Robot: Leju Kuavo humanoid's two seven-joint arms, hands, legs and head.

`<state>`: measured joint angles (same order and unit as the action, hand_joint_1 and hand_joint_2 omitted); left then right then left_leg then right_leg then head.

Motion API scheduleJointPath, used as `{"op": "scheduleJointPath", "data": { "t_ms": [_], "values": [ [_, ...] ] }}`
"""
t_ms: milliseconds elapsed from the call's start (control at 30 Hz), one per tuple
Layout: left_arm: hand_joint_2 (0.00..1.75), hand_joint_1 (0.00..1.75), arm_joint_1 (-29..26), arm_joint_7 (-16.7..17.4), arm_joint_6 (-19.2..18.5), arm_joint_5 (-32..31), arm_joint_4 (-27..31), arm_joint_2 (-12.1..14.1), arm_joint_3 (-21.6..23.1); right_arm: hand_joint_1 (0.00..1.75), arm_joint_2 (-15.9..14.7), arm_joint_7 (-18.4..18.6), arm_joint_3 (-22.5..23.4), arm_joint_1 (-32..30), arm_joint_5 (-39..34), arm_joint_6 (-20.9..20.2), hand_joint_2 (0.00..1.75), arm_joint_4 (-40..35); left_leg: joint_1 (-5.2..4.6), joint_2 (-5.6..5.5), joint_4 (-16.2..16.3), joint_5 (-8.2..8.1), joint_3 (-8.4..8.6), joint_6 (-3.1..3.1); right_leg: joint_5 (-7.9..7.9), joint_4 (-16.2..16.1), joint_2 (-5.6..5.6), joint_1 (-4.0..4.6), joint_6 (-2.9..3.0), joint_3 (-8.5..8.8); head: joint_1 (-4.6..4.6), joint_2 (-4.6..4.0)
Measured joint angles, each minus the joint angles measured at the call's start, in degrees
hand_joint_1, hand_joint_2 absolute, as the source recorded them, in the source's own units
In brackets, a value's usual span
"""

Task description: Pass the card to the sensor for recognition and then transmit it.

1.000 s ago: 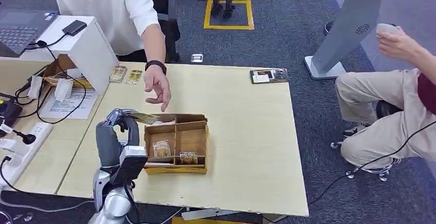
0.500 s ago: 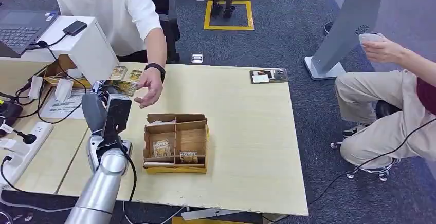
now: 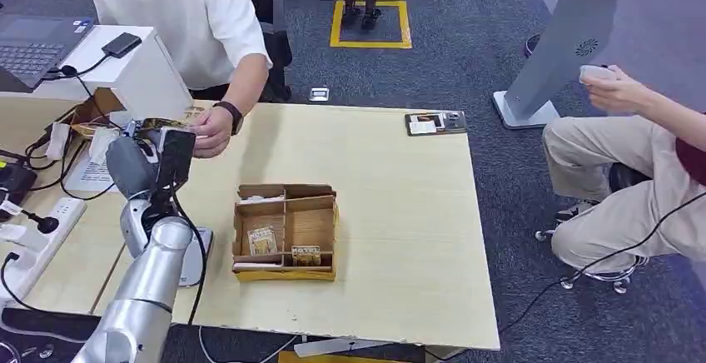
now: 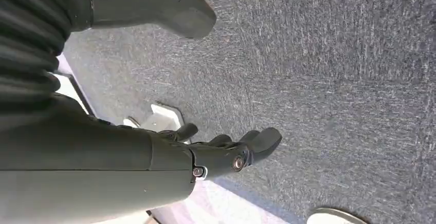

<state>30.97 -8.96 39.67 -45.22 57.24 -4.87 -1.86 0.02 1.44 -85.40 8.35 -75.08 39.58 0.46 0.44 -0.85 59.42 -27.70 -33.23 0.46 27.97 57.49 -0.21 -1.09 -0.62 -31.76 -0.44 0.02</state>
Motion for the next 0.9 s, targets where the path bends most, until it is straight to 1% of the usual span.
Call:
{"op": "scheduleJointPath", "data": {
  "t_ms": [33,67,100,233,467,533,667,800,867,900],
  "values": [
    [1.75,1.68,0.02,-0.74,0.02,0.37,-0.48,-0.15,-0.42,0.00,0.00,0.00,0.00,0.01,-0.02,0.00,1.75,0.00,0.00,0.00,0.00,0.00,0.00,0.00,0.00,0.00,0.00,0.00,0.00,0.00,0.00,-0.02],
    [1.75,0.77,0.03,-1.33,0.02,0.65,-0.98,-0.39,-0.90,0.00,0.02,0.00,0.00,0.02,-0.04,0.00,1.75,0.00,0.00,0.00,0.00,0.00,0.00,0.00,0.00,0.00,0.00,0.00,0.00,0.00,-0.02,-0.02],
    [1.75,0.00,0.03,-1.59,0.02,0.74,-1.35,-0.46,-1.20,0.00,0.02,0.00,0.00,0.03,-0.07,0.00,1.75,0.00,0.00,0.00,0.00,0.00,0.00,0.00,0.00,0.00,0.00,0.00,0.00,0.00,0.00,-0.02],
    [1.75,0.00,0.04,-3.21,0.02,1.70,-3.10,-1.22,-2.14,0.00,0.02,0.00,0.00,0.04,-0.26,0.00,1.75,0.00,0.00,0.00,0.00,0.00,0.00,0.00,0.00,0.00,0.00,0.00,0.00,0.00,-0.02,-0.02],
    [1.75,0.00,-0.35,-8.37,0.02,3.87,-4.92,-2.78,-4.11,0.00,0.02,-0.09,0.00,0.06,-0.79,0.00,1.75,0.00,0.00,0.00,0.00,0.00,-0.02,0.00,0.00,0.00,0.00,0.00,0.00,0.00,-0.02,0.00],
    [1.75,0.00,-0.65,-9.64,0.04,4.46,-4.94,-3.15,-4.44,0.00,0.02,-0.26,0.00,0.06,-1.09,0.02,1.75,0.00,0.00,0.00,0.00,0.00,-0.02,0.00,0.00,0.00,0.00,0.00,0.00,-0.01,-0.02,-0.02],
    [1.75,0.00,-1.03,-10.66,0.02,5.20,-4.96,-3.61,-4.83,0.00,0.02,-0.28,0.00,0.05,-1.20,0.02,1.75,0.00,0.00,0.00,0.00,-0.01,-0.02,0.00,0.00,0.00,0.00,0.00,0.00,-0.01,-0.02,-0.02],
    [1.75,0.00,-1.99,-13.55,-0.02,8.68,-4.67,-4.11,-4.89,0.00,0.02,-0.46,0.07,0.02,-1.77,0.02,1.75,0.00,0.00,0.00,0.00,0.00,-0.02,0.00,0.00,0.00,0.00,0.00,0.00,-0.01,-0.02,-0.02],
    [1.75,0.00,-3.20,-15.45,-0.09,10.34,-3.38,-4.39,-4.89,0.00,0.02,-0.59,0.33,-0.02,-2.34,0.02,1.75,0.02,0.00,0.00,0.00,-0.01,-0.02,0.00,0.00,0.00,0.01,0.00,0.00,-0.01,-0.02,0.00],
    [1.75,0.00,-3.55,-15.80,-0.13,10.75,-2.97,-4.53,-4.89,0.00,0.02,-0.63,0.39,-0.03,-2.43,0.02,1.75,0.02,0.00,0.01,0.00,-0.01,-0.02,0.00,0.00,0.00,0.01,0.00,0.00,-0.01,-0.02,-0.02]
  ]
}}
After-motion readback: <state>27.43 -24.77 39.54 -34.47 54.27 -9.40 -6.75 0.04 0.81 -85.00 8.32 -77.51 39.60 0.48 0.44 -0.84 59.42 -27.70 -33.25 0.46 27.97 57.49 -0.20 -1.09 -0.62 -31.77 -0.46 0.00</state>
